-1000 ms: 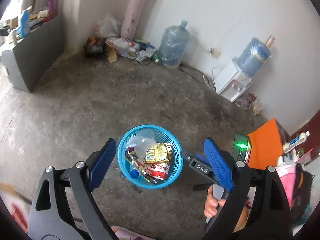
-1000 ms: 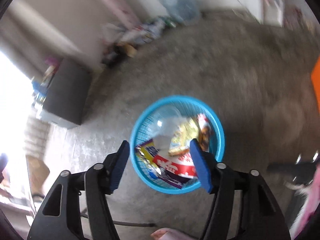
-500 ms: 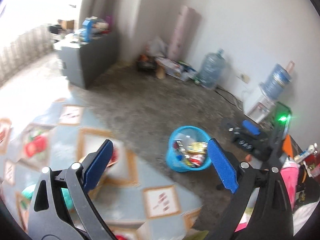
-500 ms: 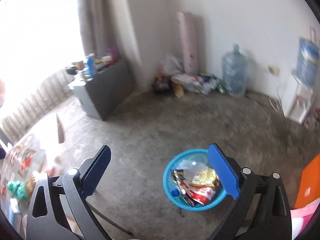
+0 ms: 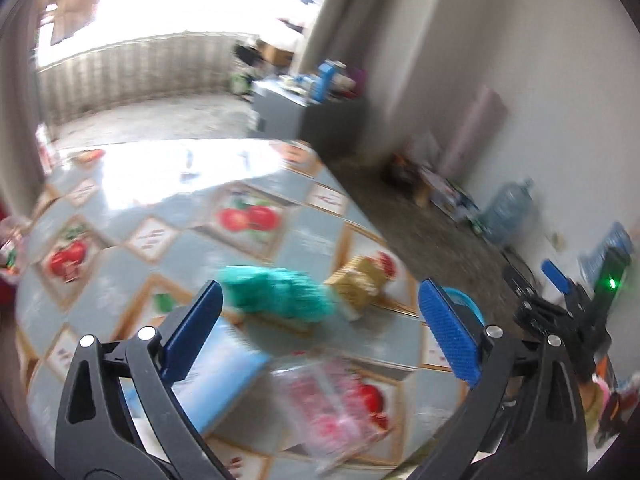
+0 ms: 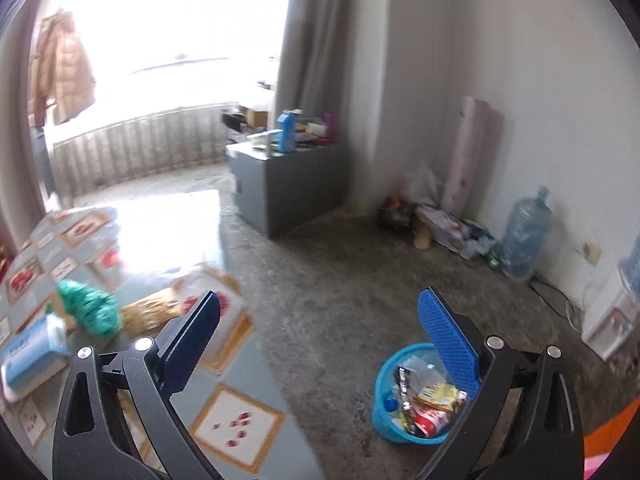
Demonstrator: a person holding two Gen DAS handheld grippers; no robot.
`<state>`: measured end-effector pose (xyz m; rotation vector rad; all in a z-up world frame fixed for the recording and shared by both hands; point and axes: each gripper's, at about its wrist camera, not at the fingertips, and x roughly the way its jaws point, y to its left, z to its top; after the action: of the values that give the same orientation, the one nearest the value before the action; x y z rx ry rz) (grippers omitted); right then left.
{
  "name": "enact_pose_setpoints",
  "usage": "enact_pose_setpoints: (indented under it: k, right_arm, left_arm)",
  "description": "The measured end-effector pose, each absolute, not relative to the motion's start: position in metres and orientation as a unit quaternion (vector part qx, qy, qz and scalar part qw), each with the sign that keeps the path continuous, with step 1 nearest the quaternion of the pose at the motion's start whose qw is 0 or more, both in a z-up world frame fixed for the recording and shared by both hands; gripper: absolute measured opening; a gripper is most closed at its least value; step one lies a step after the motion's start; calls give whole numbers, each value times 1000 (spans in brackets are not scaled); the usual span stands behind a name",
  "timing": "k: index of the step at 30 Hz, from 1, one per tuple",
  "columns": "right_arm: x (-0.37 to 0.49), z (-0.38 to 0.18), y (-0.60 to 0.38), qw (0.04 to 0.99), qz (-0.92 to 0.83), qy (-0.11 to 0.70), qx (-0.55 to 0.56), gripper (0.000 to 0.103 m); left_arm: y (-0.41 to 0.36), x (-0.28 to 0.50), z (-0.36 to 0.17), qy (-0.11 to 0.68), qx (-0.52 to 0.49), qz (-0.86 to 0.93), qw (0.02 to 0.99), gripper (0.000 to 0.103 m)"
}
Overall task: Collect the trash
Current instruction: 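Swing both tools back toward the table, then close the left tool on the blue Mecobalamin box while the right tool reaches the clear wrapper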
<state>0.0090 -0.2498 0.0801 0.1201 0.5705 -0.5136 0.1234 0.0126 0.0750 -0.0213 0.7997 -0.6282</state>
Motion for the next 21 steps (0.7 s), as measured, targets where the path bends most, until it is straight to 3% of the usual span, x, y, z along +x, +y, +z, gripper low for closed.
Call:
enact_pose_setpoints:
  k: [5,11,19,21]
  right_arm:
    - [2,74,-228,941,-116,294,124,96]
    - [10,53,-194,907,-5,382,177,95]
    - [34,29,-138,868,72,461,173,66]
    - [39,24,-131,860,78,476,164,55]
  left_arm:
    - [71,120,69,376,-46,-266,886,94]
    - [108,107,44,371,-41,-260,890,94]
    - [130,131,-5,395,-28,-210,894,94]
    - [137,144,-19,411,-42,-196,890,94]
